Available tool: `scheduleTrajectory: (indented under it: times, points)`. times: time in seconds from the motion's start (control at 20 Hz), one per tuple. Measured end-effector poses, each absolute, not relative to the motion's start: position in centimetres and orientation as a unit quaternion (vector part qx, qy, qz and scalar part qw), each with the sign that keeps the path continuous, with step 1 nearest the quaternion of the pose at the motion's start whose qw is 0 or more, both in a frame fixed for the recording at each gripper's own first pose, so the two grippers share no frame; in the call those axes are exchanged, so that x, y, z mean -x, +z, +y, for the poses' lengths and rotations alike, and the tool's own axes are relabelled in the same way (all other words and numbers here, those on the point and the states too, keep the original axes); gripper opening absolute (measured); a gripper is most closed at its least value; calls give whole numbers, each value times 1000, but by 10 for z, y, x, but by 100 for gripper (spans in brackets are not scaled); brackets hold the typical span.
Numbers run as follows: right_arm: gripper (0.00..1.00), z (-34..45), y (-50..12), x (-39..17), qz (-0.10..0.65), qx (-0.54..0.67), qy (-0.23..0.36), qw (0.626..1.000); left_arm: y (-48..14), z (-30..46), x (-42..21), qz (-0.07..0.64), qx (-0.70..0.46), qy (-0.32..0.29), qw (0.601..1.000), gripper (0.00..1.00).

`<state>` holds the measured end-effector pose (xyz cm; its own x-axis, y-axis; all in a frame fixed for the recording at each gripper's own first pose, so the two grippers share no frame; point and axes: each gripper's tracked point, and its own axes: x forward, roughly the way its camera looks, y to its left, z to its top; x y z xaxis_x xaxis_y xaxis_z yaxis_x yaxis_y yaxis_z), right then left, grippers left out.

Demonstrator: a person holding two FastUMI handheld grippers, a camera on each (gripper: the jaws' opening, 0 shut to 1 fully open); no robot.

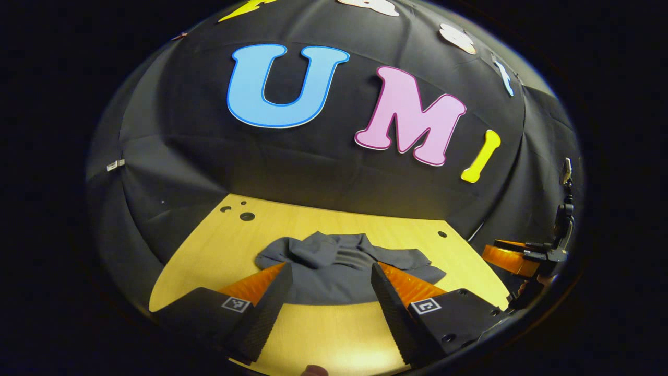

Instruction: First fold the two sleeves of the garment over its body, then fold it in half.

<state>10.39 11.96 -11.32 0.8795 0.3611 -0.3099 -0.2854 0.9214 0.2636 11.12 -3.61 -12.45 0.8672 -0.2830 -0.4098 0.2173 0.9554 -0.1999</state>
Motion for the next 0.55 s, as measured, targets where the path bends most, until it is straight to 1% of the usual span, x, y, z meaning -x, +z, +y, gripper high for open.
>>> scheduleTrajectory:
  times: [0.2, 0.55]
  points:
    - [83, 126, -109, -82, 182, -110, 175, 961, -127, -38, -85, 229, 71, -140, 961, 96]
    - [83, 129, -113, -76, 186, -113, 176, 960, -133, -32, -77, 232, 59, -138, 961, 96]
